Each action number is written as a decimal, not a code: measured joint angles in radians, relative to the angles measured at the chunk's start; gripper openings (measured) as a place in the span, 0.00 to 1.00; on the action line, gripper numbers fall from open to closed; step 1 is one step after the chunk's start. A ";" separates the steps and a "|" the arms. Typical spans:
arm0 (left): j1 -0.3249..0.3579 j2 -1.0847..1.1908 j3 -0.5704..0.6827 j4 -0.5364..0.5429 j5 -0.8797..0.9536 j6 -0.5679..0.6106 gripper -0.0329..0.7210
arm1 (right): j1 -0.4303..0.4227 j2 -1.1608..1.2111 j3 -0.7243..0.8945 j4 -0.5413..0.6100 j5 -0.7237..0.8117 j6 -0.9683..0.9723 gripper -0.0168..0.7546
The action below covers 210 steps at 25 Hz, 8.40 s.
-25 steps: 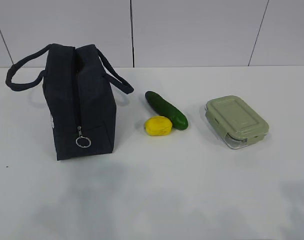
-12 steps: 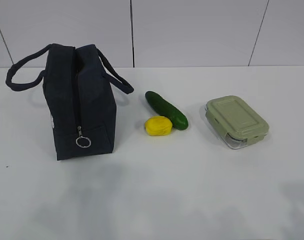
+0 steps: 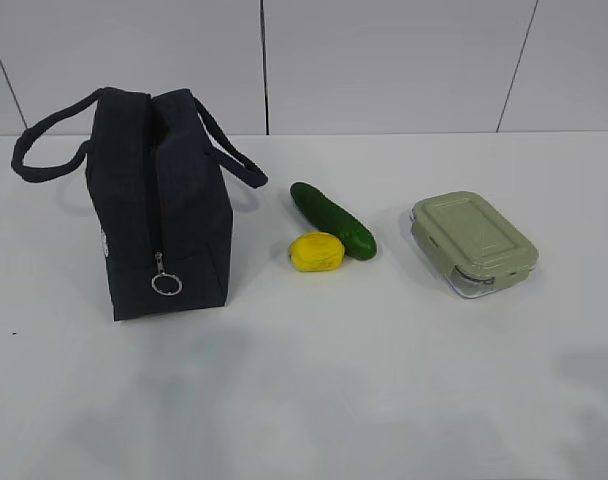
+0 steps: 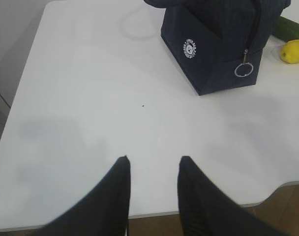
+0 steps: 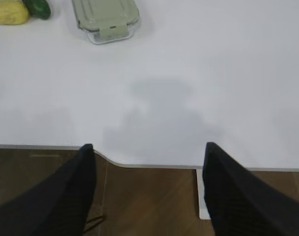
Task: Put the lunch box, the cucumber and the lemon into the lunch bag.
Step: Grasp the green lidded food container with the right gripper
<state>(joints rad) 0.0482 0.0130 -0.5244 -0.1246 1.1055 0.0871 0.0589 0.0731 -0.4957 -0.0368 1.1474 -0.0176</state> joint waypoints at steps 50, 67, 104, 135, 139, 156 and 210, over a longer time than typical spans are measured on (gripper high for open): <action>0.000 0.000 0.000 -0.008 0.000 0.000 0.36 | -0.011 1.778 -1.149 0.189 -0.035 -0.295 0.52; 0.000 0.000 0.000 -0.008 0.000 0.000 0.36 | -0.280 2.019 -1.280 0.643 0.072 -0.567 0.52; 0.002 0.000 0.000 -0.010 0.000 0.000 0.36 | -0.281 2.160 -1.285 0.751 0.068 -0.651 0.69; 0.002 0.000 0.000 -0.025 0.000 0.000 0.36 | -0.281 2.293 -1.308 0.903 0.054 -0.912 0.70; 0.002 0.000 0.000 -0.027 0.000 0.000 0.36 | -0.281 2.297 -1.308 0.912 0.054 -0.912 0.70; 0.002 0.000 0.000 -0.027 0.000 0.000 0.36 | -0.281 2.257 -1.316 0.777 0.067 -0.804 0.49; 0.002 0.000 0.000 -0.027 0.000 0.000 0.36 | -0.182 2.155 -1.188 0.656 0.062 -0.312 0.58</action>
<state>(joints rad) 0.0503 0.0130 -0.5244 -0.1520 1.1055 0.0871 -0.1231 2.2284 -1.6832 0.6189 1.2097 -0.3292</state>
